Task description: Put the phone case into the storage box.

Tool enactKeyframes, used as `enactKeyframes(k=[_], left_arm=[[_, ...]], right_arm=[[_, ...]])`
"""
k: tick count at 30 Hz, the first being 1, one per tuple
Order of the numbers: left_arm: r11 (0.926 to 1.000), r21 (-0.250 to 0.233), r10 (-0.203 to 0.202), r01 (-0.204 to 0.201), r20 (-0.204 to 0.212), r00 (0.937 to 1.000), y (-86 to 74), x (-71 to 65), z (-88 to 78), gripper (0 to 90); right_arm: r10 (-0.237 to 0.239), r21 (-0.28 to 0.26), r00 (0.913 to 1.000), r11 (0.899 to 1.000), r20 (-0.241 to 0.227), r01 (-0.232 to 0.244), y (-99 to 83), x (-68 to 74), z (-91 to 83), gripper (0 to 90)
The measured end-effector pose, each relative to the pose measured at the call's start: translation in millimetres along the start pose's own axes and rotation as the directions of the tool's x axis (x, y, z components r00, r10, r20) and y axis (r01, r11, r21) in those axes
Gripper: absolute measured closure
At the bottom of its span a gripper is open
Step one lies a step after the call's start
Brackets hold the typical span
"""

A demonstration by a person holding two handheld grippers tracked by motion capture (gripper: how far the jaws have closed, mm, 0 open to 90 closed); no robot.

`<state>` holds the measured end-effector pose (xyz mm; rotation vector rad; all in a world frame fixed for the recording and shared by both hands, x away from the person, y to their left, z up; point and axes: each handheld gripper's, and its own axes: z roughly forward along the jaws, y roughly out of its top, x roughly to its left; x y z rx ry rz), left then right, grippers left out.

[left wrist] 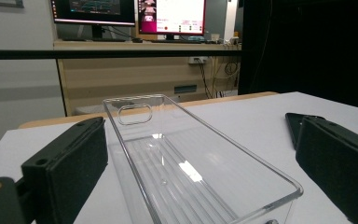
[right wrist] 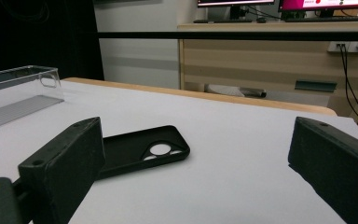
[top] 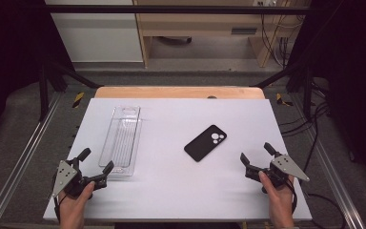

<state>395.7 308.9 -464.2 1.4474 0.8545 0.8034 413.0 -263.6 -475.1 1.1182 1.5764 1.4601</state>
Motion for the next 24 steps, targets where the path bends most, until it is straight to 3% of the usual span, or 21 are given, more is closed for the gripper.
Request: enactKeyframes(k=[7,11,15,24], left_arm=[[1.0000,-0.001,-0.005,0.005,0.002,1.0000,0.4,-0.3,-0.7,1.7],[0.9999,-0.001,-0.013,0.013,0.001,0.9999,0.0,0.1,-0.2,1.8],[0.9999,-0.001,-0.015,0.015,0.003,0.9999,-0.1,0.0,-0.9,1.8],[0.9997,-0.007,-0.025,0.025,0.009,0.9996,0.2,0.4,-1.3,1.7]], right_arm=[[0.008,0.021,0.9999,1.000,0.012,-0.008,-0.2,1.4,1.4,3.7],[0.039,0.045,0.9987,0.998,0.033,-0.040,0.1,2.8,3.4,4.3],[0.059,0.103,0.9977,0.993,0.035,-0.062,1.2,3.9,5.1,5.6],[0.031,0.220,0.9992,0.975,0.025,-0.036,4.3,6.3,6.6,8.2]])
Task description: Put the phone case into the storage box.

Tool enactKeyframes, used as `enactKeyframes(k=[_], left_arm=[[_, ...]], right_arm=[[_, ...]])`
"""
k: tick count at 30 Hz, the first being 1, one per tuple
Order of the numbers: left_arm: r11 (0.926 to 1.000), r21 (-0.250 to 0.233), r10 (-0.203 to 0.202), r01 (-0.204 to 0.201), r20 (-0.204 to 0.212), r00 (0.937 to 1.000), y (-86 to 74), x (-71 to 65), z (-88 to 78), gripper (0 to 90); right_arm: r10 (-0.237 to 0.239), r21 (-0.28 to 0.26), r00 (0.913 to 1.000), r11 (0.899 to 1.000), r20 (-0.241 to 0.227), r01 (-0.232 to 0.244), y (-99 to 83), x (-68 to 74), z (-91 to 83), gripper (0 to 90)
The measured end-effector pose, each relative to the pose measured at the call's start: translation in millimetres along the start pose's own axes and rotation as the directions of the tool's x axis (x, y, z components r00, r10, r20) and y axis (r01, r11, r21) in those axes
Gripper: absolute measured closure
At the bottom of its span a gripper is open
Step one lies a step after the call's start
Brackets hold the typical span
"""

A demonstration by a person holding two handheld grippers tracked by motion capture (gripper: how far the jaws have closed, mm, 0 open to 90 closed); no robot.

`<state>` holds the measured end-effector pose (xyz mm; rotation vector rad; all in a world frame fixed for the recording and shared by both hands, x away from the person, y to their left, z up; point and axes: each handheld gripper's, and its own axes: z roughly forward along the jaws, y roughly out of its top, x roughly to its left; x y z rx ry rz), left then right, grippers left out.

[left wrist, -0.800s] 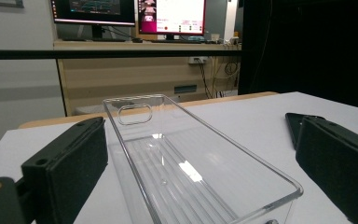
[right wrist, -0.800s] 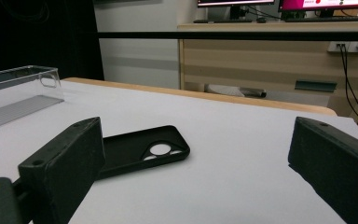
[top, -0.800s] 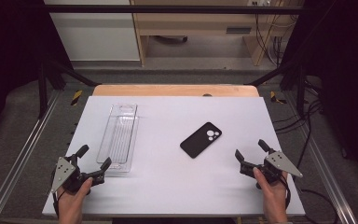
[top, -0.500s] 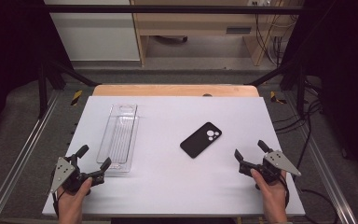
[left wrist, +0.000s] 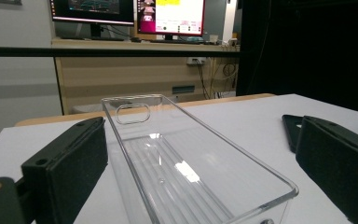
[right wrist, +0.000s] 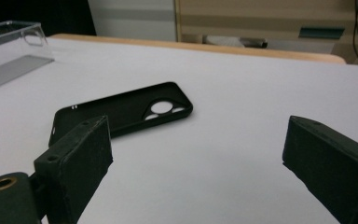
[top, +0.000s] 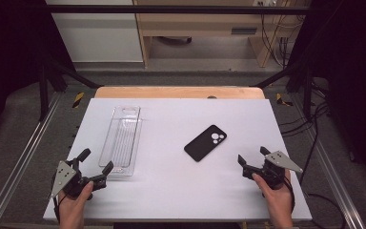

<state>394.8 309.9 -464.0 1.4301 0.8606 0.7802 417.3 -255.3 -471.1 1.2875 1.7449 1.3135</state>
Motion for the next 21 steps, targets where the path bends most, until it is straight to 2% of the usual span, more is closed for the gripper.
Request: enactKeyframes(k=[5,6,7,8,9,10,12,15,16,17,18,19,20,21], left_arm=[[1.0000,0.008,0.002,-0.002,0.000,1.0000,-0.5,0.5,0.7,1.7],[1.0000,0.007,0.003,-0.003,0.000,1.0000,-0.3,0.1,0.4,1.6],[1.0000,0.007,0.006,-0.006,-0.001,1.0000,0.0,-0.3,-0.1,1.6],[0.9998,0.011,0.014,-0.014,-0.004,0.9999,0.4,-0.2,-1.1,1.6],[0.9999,0.009,0.014,-0.014,-0.008,0.9999,0.6,-0.1,-2.0,1.6],[0.9999,0.007,0.011,-0.011,-0.008,0.9999,0.8,0.4,-2.8,1.6],[1.0000,0.004,0.008,-0.008,-0.008,0.9999,0.9,0.8,-3.1,1.6],[1.0000,0.001,0.005,-0.005,-0.007,1.0000,1.1,1.6,-2.7,1.7],[1.0000,0.001,0.004,-0.004,-0.007,1.0000,1.0,1.9,-2.6,1.7],[1.0000,0.002,0.002,-0.002,-0.007,1.0000,0.9,2.2,-2.7,1.7],[1.0000,0.003,0.001,-0.001,-0.008,1.0000,0.9,2.4,-2.8,1.7],[1.0000,0.003,0.000,0.000,-0.008,1.0000,0.9,2.4,-2.9,1.7],[1.0000,0.003,0.000,0.000,-0.008,1.0000,0.9,2.2,-3.1,1.7],[1.0000,0.003,0.000,0.000,-0.008,1.0000,1.0,2.2,-3.1,1.7]], right_arm=[[-0.017,0.082,0.9994,0.996,-0.029,0.019,2.4,2.6,3.0,9.0],[-0.040,0.119,0.9986,0.992,-0.035,0.044,4.8,5.0,4.9,9.5],[-0.040,0.119,0.9986,0.992,-0.035,0.044,4.8,5.0,4.9,9.5],[-0.049,0.145,0.9975,0.988,-0.051,0.056,6.3,7.2,6.2,9.0],[-0.092,0.175,0.9942,0.979,-0.055,0.101,9.5,11.1,8.6,9.5],[-0.092,0.175,0.9942,0.979,-0.055,0.101,9.5,11.1,8.6,9.5],[-0.118,0.202,0.9914,0.971,-0.057,0.127,13.5,14.0,11.2,10.3],[-0.123,0.238,0.9902,0.962,-0.066,0.135,21.8,15.6,16.6,10.3],[-0.130,0.262,0.9888,0.954,-0.073,0.145,28.6,16.2,21.7,11.1],[-0.130,0.262,0.9888,0.954,-0.073,0.145,28.6,16.2,21.7,11.1],[-0.141,0.293,0.9867,0.943,-0.081,0.159,34.7,16.4,27.6,14.4],[-0.141,0.293,0.9867,0.943,-0.081,0.159,34.7,16.4,27.6,14.4],[-0.153,0.329,0.9842,0.928,-0.089,0.174,39.8,15.8,35.2,13.6],[-0.153,0.329,0.9842,0.928,-0.089,0.174,39.8,15.8,35.2,13.6]])
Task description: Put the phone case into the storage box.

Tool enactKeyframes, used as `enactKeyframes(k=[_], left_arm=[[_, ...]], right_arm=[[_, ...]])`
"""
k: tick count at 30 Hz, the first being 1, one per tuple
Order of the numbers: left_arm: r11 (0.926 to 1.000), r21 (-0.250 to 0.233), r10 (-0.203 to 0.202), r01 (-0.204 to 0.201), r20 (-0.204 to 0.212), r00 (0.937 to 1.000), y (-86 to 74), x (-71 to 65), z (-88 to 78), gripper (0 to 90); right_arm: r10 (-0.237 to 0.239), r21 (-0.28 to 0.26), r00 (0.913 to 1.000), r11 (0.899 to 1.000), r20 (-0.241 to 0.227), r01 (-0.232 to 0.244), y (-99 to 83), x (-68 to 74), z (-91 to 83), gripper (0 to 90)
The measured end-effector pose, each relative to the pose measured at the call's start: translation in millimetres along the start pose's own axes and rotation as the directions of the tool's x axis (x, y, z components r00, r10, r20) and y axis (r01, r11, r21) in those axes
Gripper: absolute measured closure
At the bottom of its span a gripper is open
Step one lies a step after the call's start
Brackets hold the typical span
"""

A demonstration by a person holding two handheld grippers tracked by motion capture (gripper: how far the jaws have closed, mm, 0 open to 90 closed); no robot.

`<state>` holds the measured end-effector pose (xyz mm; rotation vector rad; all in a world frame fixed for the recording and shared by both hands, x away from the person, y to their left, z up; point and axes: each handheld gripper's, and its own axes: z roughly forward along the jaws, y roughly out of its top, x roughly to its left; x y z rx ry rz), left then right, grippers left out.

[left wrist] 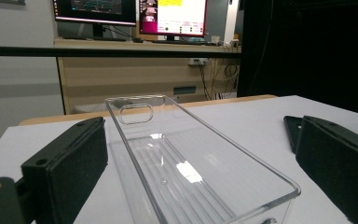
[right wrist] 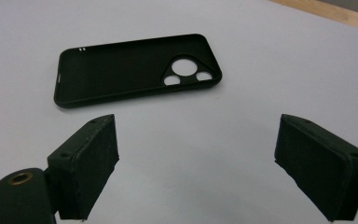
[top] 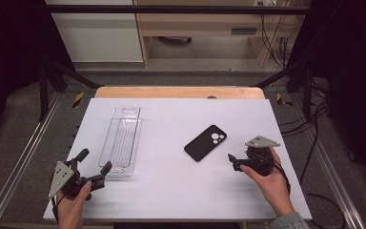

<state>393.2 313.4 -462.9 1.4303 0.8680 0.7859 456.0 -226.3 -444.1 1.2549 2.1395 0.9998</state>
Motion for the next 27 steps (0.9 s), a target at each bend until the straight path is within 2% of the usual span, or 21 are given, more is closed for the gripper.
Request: enactKeyframes(k=[5,7,11,27], left_arm=[[1.0000,-0.001,-0.003,0.003,0.002,1.0000,-0.1,0.5,0.3,1.7],[1.0000,0.003,0.001,-0.001,0.001,1.0000,-0.3,0.4,0.9,1.6],[1.0000,0.003,0.004,-0.004,0.002,1.0000,-0.1,-0.1,1.2,1.7],[1.0000,0.006,0.004,-0.004,0.001,1.0000,-0.5,0.2,1.4,1.6]], right_arm=[[-0.023,0.067,0.9996,0.997,-0.017,0.024,17.3,-5.5,9.3,13.0],[-0.024,0.073,0.9996,0.997,-0.018,0.025,19.1,-5.8,10.3,13.1],[-0.055,0.126,0.9984,0.990,-0.015,0.056,26.0,-6.9,15.5,12.2],[-0.057,0.194,0.9982,0.979,-0.018,0.059,42.0,-14.7,39.2,14.1]])
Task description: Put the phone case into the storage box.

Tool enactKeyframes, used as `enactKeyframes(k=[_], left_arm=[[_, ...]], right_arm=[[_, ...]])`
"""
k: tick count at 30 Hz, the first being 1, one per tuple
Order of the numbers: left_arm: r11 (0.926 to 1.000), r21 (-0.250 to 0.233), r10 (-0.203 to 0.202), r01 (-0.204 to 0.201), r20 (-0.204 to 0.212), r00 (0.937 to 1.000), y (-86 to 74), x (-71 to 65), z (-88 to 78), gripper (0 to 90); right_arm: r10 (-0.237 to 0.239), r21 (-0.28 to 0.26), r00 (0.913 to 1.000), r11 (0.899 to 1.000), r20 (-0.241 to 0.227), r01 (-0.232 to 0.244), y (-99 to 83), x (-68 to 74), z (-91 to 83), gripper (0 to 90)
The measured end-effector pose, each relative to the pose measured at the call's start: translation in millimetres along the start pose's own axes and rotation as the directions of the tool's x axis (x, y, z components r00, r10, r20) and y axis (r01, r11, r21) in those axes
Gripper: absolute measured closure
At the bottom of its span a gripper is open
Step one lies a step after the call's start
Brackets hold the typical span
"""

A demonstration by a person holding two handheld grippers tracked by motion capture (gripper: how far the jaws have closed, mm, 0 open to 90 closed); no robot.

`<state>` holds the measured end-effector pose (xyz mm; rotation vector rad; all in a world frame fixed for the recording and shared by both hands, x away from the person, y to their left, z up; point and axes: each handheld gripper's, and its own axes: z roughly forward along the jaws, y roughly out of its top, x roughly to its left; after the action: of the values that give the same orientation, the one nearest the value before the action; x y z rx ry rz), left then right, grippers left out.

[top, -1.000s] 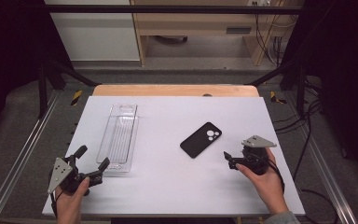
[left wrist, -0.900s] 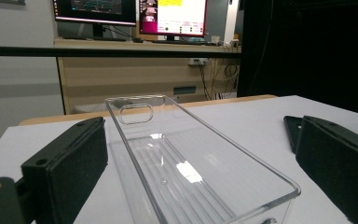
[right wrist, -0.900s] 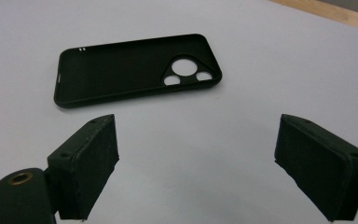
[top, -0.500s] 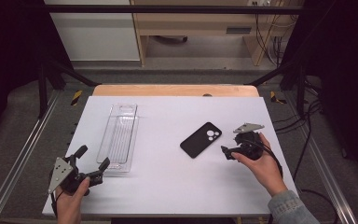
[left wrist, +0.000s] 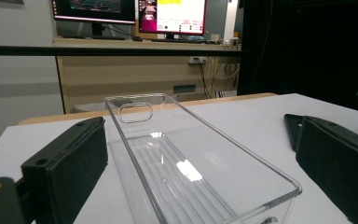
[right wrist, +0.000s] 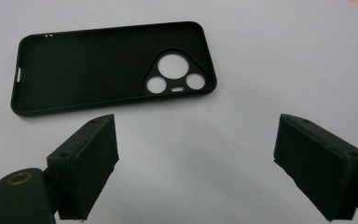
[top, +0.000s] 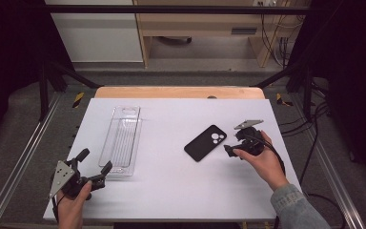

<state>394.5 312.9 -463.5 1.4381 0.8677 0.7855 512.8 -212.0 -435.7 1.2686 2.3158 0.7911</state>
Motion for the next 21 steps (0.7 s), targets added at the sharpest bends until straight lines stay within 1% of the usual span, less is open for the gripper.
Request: enactKeyframes(k=[2,5,6,7,9,13,15,16,18,21], left_arm=[[1.0000,0.000,0.000,0.000,0.001,1.0000,0.0,-0.1,0.1,1.7],[1.0000,0.001,0.004,-0.004,0.004,1.0000,-0.1,-0.2,0.3,1.7],[1.0000,0.000,0.004,-0.004,0.005,1.0000,-0.1,-0.2,0.3,1.7],[1.0000,0.000,0.003,-0.003,0.004,1.0000,-0.2,-0.2,0.4,1.7],[1.0000,0.000,0.002,-0.002,0.004,1.0000,-0.2,0.0,0.4,1.7],[1.0000,-0.002,0.000,0.000,0.004,1.0000,-0.2,0.0,0.6,1.6],[1.0000,-0.001,0.001,-0.001,0.004,1.0000,-0.2,0.1,0.6,1.6],[1.0000,-0.001,0.000,0.000,0.004,1.0000,-0.3,0.2,0.6,1.6],[1.0000,-0.001,0.001,-0.001,0.004,1.0000,-0.3,0.4,0.7,1.6],[1.0000,0.000,0.001,-0.001,0.005,1.0000,-0.5,0.8,1.0,1.6]], right_arm=[[0.004,0.009,1.0000,1.000,-0.003,-0.004,5.3,-1.9,3.4,14.4],[0.010,0.007,0.9999,1.000,-0.004,-0.010,8.5,-4.3,6.2,15.0],[0.027,0.028,0.9996,0.999,-0.008,-0.027,11.8,-6.4,9.6,15.2],[0.027,0.028,0.9996,0.999,-0.008,-0.027,11.8,-6.4,9.6,15.2],[0.042,0.033,0.9991,0.999,-0.004,-0.042,15.1,-8.5,12.9,15.6],[0.061,0.028,0.9981,0.998,0.003,-0.061,21.3,-11.4,20.0,16.6],[0.077,0.035,0.9970,0.996,-0.009,-0.077,22.4,-13.3,24.1,18.0],[0.089,0.033,0.9960,0.996,-0.009,-0.089,22.7,-15.0,28.3,19.1],[0.095,0.029,0.9954,0.995,-0.012,-0.094,22.9,-16.0,30.0,19.4],[0.112,0.002,0.9936,0.994,-0.017,-0.112,23.6,-19.6,34.3,20.2]])
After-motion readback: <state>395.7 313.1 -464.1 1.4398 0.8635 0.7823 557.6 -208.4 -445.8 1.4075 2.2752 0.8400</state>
